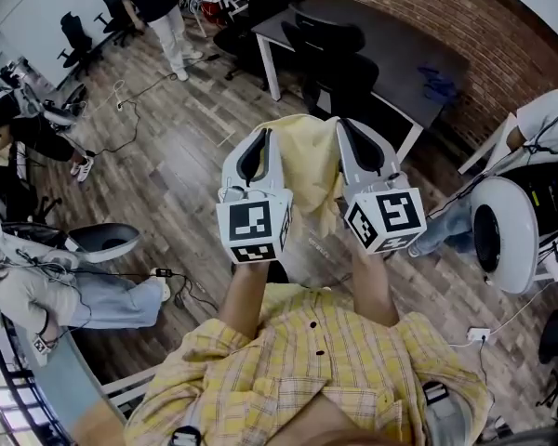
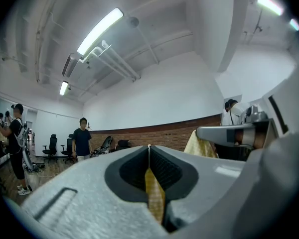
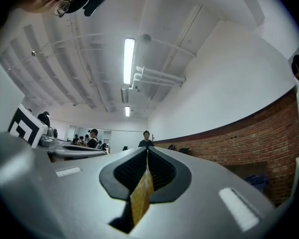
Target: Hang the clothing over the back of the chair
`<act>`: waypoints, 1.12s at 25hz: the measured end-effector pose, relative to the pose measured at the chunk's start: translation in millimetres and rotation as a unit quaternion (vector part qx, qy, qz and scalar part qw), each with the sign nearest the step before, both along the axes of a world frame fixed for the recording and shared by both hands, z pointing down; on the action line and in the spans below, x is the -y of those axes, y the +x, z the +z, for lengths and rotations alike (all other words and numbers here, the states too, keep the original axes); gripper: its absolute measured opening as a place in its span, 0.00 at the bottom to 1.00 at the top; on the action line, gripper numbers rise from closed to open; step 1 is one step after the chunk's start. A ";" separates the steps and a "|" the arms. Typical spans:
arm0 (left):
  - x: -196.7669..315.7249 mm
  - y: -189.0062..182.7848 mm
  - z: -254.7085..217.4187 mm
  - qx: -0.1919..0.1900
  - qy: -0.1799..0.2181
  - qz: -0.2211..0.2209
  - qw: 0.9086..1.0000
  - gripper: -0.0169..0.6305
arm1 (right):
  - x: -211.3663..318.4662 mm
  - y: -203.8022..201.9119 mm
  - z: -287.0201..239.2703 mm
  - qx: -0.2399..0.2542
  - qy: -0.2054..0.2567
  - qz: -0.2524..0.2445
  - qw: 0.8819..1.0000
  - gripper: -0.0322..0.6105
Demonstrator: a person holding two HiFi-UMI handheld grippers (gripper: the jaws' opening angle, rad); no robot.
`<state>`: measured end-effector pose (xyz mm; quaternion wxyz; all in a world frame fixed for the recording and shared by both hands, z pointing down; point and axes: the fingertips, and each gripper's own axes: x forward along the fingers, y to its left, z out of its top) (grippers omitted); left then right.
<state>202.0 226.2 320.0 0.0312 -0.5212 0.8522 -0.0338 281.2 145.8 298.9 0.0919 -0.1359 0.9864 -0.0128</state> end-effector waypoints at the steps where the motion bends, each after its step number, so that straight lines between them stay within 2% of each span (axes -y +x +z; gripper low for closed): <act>1: 0.8 0.3 0.5 0.000 -0.003 -0.002 1.000 0.05 | 1.5 -0.3 0.8 0.000 -0.004 -0.004 1.000 0.07; 7: 8.7 -7.8 2.5 -0.002 -0.004 -0.005 1.000 0.04 | 8.8 -10.1 1.9 0.006 -0.012 -0.014 1.000 0.07; 10: 17.1 -23.3 5.4 -0.004 -0.003 -0.004 1.000 0.04 | 21.7 -23.4 3.6 0.012 -0.015 -0.009 1.000 0.07; 17: 45.1 -86.8 5.8 -0.010 0.006 0.001 1.000 0.04 | 46.9 -80.5 -0.1 0.010 -0.001 -0.003 1.000 0.07; 28: 100.3 -196.5 -11.3 -0.009 0.019 0.034 0.999 0.04 | 95.7 -181.3 -13.7 0.009 0.010 0.032 0.999 0.07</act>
